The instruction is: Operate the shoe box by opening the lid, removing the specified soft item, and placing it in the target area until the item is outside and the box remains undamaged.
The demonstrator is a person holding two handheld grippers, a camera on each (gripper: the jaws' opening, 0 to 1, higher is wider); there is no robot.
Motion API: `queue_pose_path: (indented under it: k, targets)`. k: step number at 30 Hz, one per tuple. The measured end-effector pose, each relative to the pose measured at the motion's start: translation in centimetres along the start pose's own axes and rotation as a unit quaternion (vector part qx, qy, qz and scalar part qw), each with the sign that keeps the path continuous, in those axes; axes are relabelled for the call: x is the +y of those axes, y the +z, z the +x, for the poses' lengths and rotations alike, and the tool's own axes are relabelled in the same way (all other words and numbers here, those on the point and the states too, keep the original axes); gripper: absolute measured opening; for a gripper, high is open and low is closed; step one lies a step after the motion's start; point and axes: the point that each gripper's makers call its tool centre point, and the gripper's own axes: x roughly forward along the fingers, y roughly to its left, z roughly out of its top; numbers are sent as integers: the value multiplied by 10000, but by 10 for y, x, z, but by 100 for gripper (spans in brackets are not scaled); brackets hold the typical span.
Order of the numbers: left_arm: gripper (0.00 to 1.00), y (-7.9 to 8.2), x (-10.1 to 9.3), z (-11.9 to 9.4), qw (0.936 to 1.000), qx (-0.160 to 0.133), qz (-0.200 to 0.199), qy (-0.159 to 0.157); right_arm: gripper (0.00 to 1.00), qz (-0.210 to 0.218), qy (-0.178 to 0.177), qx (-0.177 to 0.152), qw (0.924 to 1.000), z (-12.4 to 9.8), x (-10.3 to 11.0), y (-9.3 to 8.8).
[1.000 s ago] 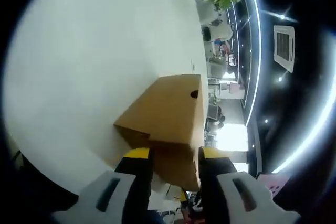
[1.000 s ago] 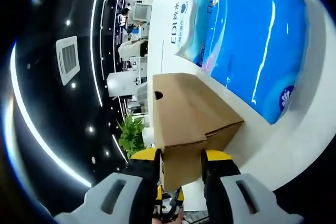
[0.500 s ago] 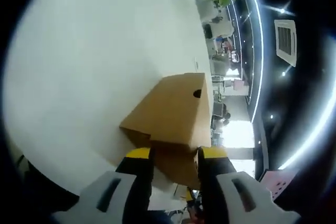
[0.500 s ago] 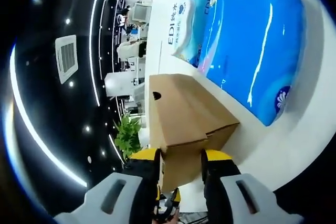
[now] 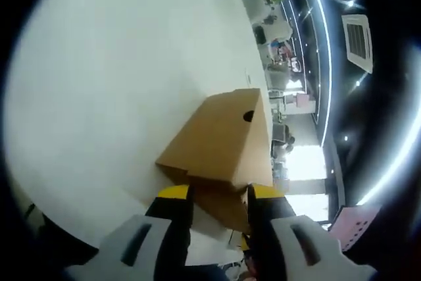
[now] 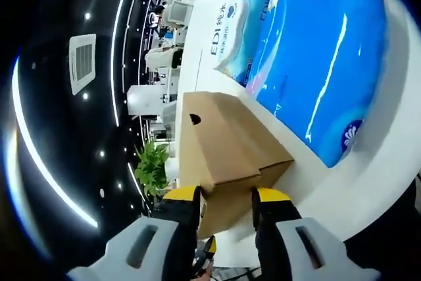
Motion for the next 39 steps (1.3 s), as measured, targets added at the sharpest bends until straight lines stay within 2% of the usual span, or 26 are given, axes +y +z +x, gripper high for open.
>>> queue_pose_path:
  k: [8,11,12,13,15,16,17,19,20,21,23,26,29,30,32,34,37,38,39]
  targets:
    - [33,1,1,1,9998,80,177,108,30,-50,7,-64,10000,1,0,1]
    - [34,2,1,1,9996,34,260,124,30,125,81,-65,9999,2,0,0]
    - [34,3,1,2,9988,-9,455,170,30,38,56,-64,10000,1,2,0]
    - [34,2,0,2,9987,10,474,165,30,-4,42,-68,10000,1,3,0]
    - [34,1,1,2,9994,1,305,143,31,-47,-6,-27,10000,1,2,2]
    - [34,1,1,2,9994,3,311,140,33,-239,-88,-7,9997,1,0,3]
    - [34,1,0,2,9994,6,309,141,34,-444,-168,38,9989,0,-2,5]
    - [34,1,-1,2,9995,-7,279,119,43,-498,-342,43,9982,0,-6,6]
    - [34,3,-2,2,9997,-91,221,63,44,-475,-241,35,9986,-1,-2,6]
    - [34,6,-2,1,9998,-201,-12,22,45,-456,-36,23,9990,-1,4,6]
    - [36,6,-4,-1,9996,-221,-178,-65,49,-462,-17,10,9989,-4,7,5]
    - [40,6,-8,-5,9996,-265,10,-41,53,-609,-57,132,9980,-6,9,1]
    - [46,7,-17,-10,9993,-312,148,-116,75,-621,-102,97,9980,-9,12,1]
    - [49,8,-17,-11,9992,-336,188,-90,82,-874,-62,37,9961,-9,15,3]
    - [58,12,-17,-13,9988,-437,228,-58,82,-903,69,49,9959,-10,23,3]
    - [63,19,-11,-16,9970,-602,460,172,87,-1027,116,34,9946,-9,28,4]
    - [72,22,-14,-18,9962,-669,534,131,98,-1520,48,10,9884,-10,31,6]
    - [73,24,-15,-18,9956,-711,603,111,99,-1958,183,192,9803,-10,38,1]
    - [73,29,-18,-19,9936,-833,756,35,99,-1985,186,313,9794,-11,39,-3]
